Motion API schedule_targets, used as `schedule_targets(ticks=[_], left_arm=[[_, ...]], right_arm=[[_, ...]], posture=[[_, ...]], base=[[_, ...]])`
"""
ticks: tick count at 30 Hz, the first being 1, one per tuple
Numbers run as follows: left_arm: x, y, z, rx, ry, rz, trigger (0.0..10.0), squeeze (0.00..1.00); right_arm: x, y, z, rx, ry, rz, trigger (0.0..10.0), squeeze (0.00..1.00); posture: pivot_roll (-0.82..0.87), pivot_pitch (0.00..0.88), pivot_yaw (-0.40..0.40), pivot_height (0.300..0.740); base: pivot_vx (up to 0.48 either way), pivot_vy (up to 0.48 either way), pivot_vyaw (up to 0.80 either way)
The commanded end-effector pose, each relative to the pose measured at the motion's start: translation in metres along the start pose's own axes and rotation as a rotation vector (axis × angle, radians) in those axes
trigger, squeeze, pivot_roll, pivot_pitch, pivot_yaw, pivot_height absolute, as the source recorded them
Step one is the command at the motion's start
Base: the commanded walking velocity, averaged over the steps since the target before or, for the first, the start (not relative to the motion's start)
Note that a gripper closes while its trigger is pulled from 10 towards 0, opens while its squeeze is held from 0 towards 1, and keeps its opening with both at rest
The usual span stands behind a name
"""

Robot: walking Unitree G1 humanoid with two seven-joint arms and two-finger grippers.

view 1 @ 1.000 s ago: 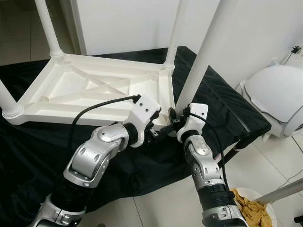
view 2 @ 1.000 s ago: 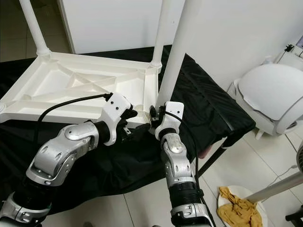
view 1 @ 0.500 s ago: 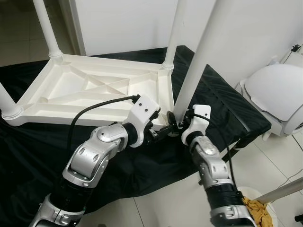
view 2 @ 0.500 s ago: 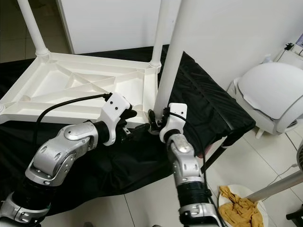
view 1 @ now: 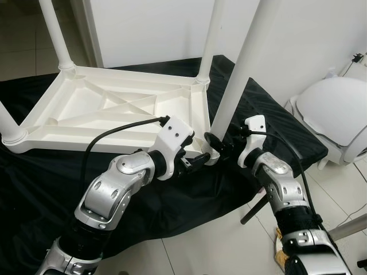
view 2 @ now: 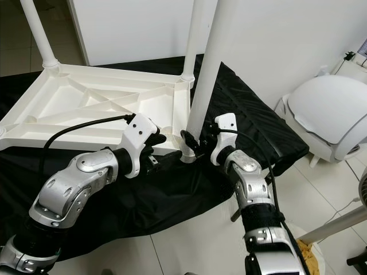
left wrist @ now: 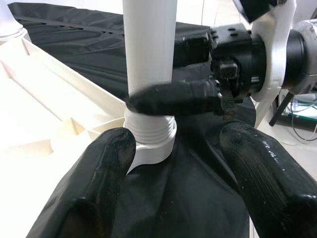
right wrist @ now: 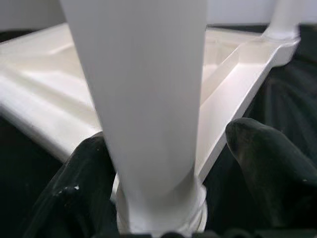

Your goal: Building children table

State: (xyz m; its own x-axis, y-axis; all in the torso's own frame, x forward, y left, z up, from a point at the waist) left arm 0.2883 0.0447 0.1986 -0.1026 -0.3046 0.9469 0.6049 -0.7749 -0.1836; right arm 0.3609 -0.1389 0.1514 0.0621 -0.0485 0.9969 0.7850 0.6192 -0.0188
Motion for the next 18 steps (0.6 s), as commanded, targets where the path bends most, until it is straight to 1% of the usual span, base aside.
schedule_targets(ticks=[1, 4, 6, 9, 10, 11, 12, 13, 18], left_arm=[[0.001, -0.001, -0.002, -0.011, 0.008, 0.001, 10.0, 0.00], [0.002, -0.002, -0.002, -0.008, 0.010, 0.000, 10.0, 0.00], [0.002, -0.002, -0.002, -0.008, 0.010, 0.000, 10.0, 0.00], [0.002, -0.002, -0.003, -0.009, 0.011, 0.000, 10.0, 0.00], [0.003, -0.003, -0.005, -0.016, 0.017, 0.002, 10.0, 0.00], [0.003, -0.003, -0.005, -0.016, 0.017, 0.002, 10.0, 0.00], [0.002, -0.003, -0.005, -0.019, 0.018, 0.004, 10.0, 0.00], [0.002, -0.003, -0.005, -0.019, 0.018, 0.005, 10.0, 0.00], [0.001, -0.004, -0.007, -0.029, 0.023, 0.011, 10.0, 0.00]], right_arm=[[-0.004, 0.002, 0.002, 0.068, -0.022, 0.040, 10.0, 0.00], [-0.009, 0.006, 0.003, 0.138, -0.034, 0.088, 10.0, 0.00], [-0.009, 0.006, 0.003, 0.138, -0.034, 0.088, 10.0, 0.00], [-0.011, 0.009, 0.003, 0.173, -0.041, 0.112, 10.0, 0.00], [-0.011, 0.014, 0.002, 0.189, -0.066, 0.122, 10.0, 0.00], [-0.011, 0.014, 0.002, 0.189, -0.066, 0.122, 10.0, 0.00], [-0.008, 0.019, 0.001, 0.187, -0.087, 0.121, 10.0, 0.00], [-0.007, 0.020, 0.001, 0.188, -0.094, 0.119, 10.0, 0.00], [-0.008, 0.023, -0.002, 0.186, -0.124, 0.139, 10.0, 0.00]], posture=[[-0.03, 0.015, -0.062, 0.740], [-0.02, 0.011, -0.061, 0.740], [-0.02, 0.011, -0.061, 0.740], [-0.02, 0.008, -0.063, 0.740], [-0.01, 0.004, -0.063, 0.740], [-0.01, 0.004, -0.063, 0.740], [0.00, 0.001, -0.062, 0.740], [0.00, 0.001, -0.062, 0.740], [0.00, 0.000, -0.062, 0.740]], base=[[0.000, 0.000, 0.00], [0.000, 0.000, 0.00], [0.000, 0.000, 0.00], [0.000, 0.000, 0.00], [0.000, 0.000, 0.00], [0.000, 0.000, 0.00], [0.000, 0.000, 0.00], [0.000, 0.000, 0.00], [0.000, 0.000, 0.00]])
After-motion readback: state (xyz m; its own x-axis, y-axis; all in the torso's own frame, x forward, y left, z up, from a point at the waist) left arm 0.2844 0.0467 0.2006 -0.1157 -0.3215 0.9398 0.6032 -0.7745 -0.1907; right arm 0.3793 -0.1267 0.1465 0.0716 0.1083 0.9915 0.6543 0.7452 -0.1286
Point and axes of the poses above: a point about 5 cm out from each wrist's last joint towards the gripper, its own y axis pointing out of the wrist towards the gripper, its own x axis along the axis of the wrist's last joint, z = x × y, the point moved 2 cm from there along y, pointing out of the wrist towards the gripper, and after that the axes turned 8 degrees about y, right-handed, at the moved point
